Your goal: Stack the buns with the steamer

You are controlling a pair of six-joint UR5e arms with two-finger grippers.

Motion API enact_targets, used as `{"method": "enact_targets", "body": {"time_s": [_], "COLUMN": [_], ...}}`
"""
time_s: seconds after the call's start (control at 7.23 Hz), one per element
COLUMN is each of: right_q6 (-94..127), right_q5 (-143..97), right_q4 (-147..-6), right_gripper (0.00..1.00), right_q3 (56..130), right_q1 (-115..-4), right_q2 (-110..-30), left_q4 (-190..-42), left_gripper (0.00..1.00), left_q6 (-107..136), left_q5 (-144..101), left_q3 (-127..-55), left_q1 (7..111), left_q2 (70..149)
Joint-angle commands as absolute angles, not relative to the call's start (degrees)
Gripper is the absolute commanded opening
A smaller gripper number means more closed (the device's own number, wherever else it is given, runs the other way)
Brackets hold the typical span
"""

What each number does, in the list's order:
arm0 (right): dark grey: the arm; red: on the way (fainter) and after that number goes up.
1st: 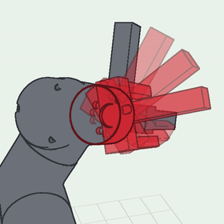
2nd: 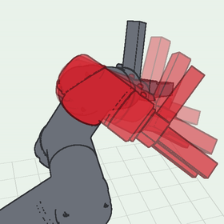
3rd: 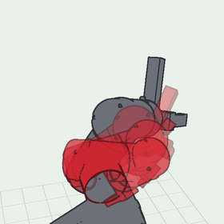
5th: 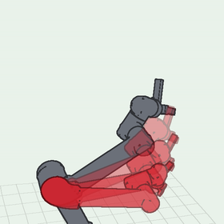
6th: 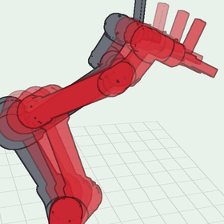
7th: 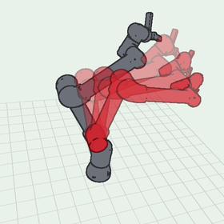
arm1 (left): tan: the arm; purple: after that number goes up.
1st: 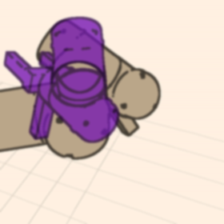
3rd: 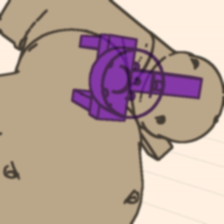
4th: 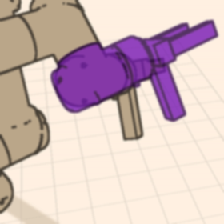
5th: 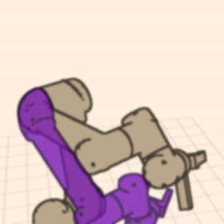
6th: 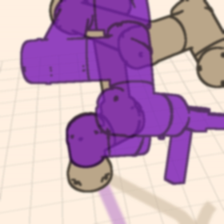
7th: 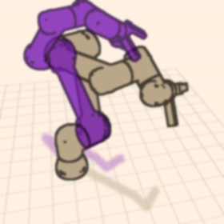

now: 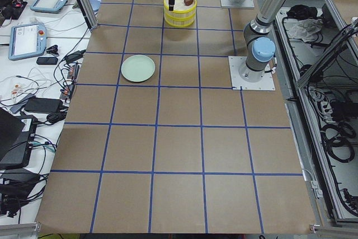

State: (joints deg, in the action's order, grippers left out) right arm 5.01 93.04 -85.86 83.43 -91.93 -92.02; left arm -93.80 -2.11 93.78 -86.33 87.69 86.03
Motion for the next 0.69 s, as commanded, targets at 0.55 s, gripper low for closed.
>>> {"method": "enact_targets", "body": {"time_s": [0.55], "right_q6": [4.92], "right_q5": [92.9], "right_q4": [-86.31], "right_gripper": [1.0], "right_q3": [83.5], "right_q1": [-91.93], "right_q2": [-91.93], "left_q4": [-93.87], "left_gripper": [1.0], "left_q6": [-2.2], "left_q5": [93.69], "left_q3": [-86.66], "left_q1": [87.89], "left_q2": [85.87]}}
